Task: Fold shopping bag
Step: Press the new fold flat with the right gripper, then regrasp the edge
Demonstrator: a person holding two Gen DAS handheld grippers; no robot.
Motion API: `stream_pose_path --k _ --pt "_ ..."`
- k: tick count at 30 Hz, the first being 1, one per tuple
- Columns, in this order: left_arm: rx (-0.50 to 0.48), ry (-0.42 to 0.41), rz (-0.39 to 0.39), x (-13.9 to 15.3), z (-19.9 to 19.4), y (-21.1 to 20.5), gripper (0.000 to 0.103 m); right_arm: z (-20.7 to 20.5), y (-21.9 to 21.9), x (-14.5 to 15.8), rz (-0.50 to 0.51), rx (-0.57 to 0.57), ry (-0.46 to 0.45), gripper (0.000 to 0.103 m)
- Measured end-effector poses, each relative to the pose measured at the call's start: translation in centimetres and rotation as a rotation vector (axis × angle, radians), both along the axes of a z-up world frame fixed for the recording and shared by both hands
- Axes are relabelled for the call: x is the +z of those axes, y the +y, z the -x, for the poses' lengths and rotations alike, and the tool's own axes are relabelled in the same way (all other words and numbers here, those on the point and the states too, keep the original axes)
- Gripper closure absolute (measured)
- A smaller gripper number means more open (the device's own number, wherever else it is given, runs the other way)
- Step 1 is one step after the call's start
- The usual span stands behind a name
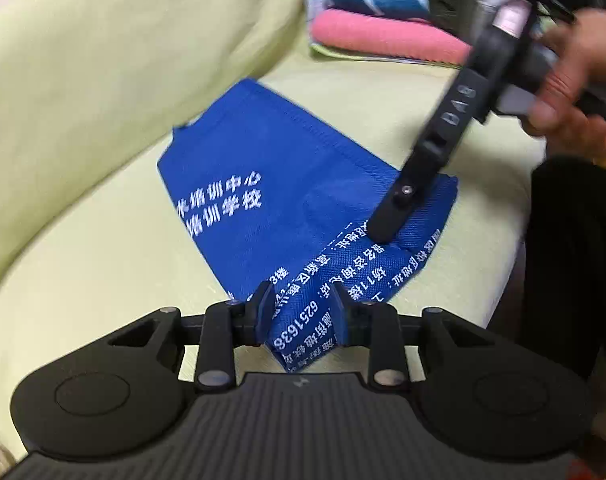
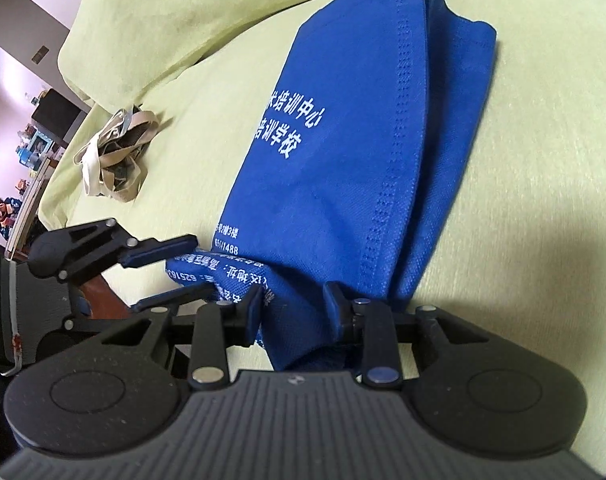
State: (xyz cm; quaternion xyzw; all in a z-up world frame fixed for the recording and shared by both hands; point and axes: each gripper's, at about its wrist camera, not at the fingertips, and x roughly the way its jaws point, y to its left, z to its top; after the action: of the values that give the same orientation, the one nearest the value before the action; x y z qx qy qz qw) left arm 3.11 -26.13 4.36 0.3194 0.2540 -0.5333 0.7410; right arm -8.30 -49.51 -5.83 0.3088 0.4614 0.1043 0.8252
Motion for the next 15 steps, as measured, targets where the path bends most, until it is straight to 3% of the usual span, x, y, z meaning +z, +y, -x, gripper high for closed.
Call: stream_pose_path --k 6,15 --pt "0.011 0.054 -0.022 -0.5 -1.1 -0.9 0.067 0.7 0.2 0.2 0.018 -0.04 -0.064 0.075" --pt "0.004 0.131 0.012 -1.0 -2.2 0.2 0.066 4.3 -0.8 0.9 0.043 -0.205 -0.13 0.071"
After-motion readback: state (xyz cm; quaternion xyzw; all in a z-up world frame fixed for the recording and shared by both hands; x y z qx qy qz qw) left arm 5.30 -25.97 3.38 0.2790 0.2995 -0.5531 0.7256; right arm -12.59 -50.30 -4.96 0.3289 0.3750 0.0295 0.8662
